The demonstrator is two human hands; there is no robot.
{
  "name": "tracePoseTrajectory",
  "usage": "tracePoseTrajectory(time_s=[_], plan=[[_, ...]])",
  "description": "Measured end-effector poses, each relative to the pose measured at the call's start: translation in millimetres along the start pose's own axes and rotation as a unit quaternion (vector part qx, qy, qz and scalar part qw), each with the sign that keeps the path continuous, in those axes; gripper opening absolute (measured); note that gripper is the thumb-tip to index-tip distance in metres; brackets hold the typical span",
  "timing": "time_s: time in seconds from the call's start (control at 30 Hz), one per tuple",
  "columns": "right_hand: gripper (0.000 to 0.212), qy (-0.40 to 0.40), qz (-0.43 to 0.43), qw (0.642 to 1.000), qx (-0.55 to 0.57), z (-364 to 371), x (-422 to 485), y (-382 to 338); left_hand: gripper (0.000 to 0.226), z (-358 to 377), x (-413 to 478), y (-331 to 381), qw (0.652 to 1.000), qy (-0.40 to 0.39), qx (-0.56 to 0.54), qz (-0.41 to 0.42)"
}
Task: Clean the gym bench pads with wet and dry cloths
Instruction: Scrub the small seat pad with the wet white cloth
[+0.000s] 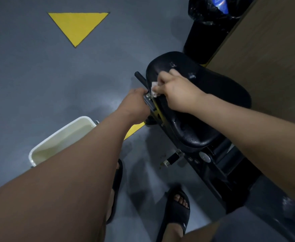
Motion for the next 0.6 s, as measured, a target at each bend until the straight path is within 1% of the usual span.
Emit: tracePoseTrajectory(time_s=[0.1,0.23,0.3,0.4,0.5,0.6], plan=[[0.048,-0.005,-0.007,1.000,0.028,10,-34,-1,0.049,4,-2,5,1.000,0.002,0.002,-0.001],[0.048,0.031,-0.021,0.996,0.080,18,-75,-7,0.059,13,-8,11,0.999,-0.013,0.031,-0.003],[0.049,0.049,-0.038,0.993,0.098,22,-97,-11,0.061,17,-10,16,0.999,-0.018,0.026,0.005],[0.048,0.058,-0.076,0.990,0.100,30,-131,-17,0.058,20,-13,30,0.999,-0.008,0.018,0.041],[0.050,0.049,-0.084,0.991,0.092,37,-163,-16,0.055,29,-12,38,0.998,-0.024,0.025,0.060],[0.050,0.042,-0.097,0.991,0.087,39,-189,-9,0.066,42,-8,37,0.995,-0.064,0.044,0.056]])
Point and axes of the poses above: each hand's wrist, its own x-axis towards the middle knuckle, its own z-axis out of the palm, y = z × x, the point moved 8 cm from there along x, towards the middle knuckle, and after that the axes turned 10 degrees about -y, right-handed, at the moved point
